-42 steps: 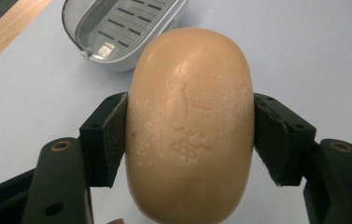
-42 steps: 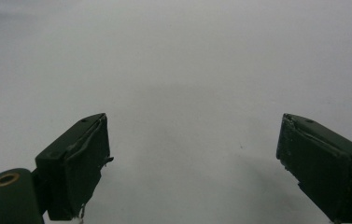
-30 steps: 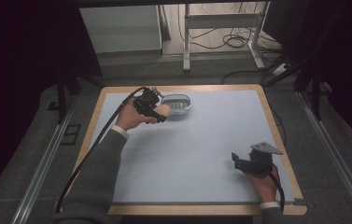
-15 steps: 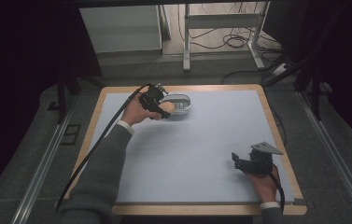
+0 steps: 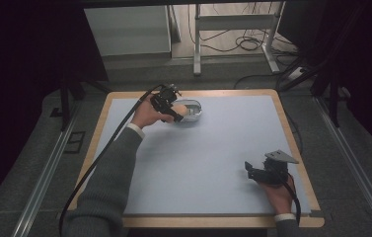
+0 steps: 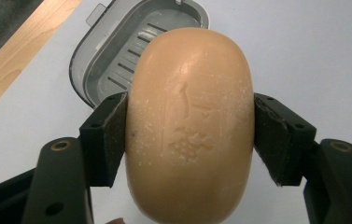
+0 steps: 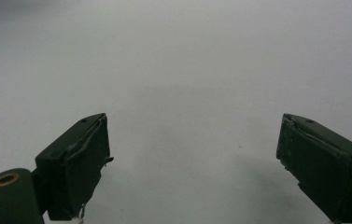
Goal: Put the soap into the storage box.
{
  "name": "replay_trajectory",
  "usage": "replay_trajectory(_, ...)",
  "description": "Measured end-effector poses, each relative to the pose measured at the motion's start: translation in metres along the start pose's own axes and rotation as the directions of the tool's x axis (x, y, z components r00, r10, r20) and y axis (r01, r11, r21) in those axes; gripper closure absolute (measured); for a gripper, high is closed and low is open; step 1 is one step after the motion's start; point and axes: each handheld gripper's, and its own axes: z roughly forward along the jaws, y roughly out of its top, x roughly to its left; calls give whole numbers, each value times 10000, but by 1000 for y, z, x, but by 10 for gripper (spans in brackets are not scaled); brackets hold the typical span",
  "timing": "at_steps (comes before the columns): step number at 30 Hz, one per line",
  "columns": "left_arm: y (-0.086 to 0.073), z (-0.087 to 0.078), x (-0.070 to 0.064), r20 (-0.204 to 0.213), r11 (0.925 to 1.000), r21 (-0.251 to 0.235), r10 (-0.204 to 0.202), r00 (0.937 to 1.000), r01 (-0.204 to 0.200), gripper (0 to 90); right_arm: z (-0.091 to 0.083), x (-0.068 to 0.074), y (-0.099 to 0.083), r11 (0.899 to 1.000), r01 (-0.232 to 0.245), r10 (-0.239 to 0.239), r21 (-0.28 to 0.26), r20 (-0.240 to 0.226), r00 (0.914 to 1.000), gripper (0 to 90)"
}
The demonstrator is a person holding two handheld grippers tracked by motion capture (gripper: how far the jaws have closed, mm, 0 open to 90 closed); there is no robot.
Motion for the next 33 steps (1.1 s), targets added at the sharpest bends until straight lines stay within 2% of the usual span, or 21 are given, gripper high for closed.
replay_trajectory(9, 12, 13, 5, 2, 9996, 212, 181, 9998, -181, 326, 0, -1, 0, 10000, -29, 29, -39, -25, 10000, 96)
replay_trajectory(14, 17, 18, 9, 10, 9997, 157, 177, 9998, -177, 326, 0, -1, 0, 10000, -40, 40, -39, -36, 10000, 96)
replay_trajectory(29, 38, 42, 23, 255, 9983, 365, 434, 9987, -443, 326, 0, 0, 0, 10000, -57, 57, -25, 14, 10000, 96)
replay_trajectory(33, 40, 45, 24, 123, 9971, 529, 546, 9984, -552, 325, 0, 0, 0, 10000, -61, 61, -20, 17, 10000, 96)
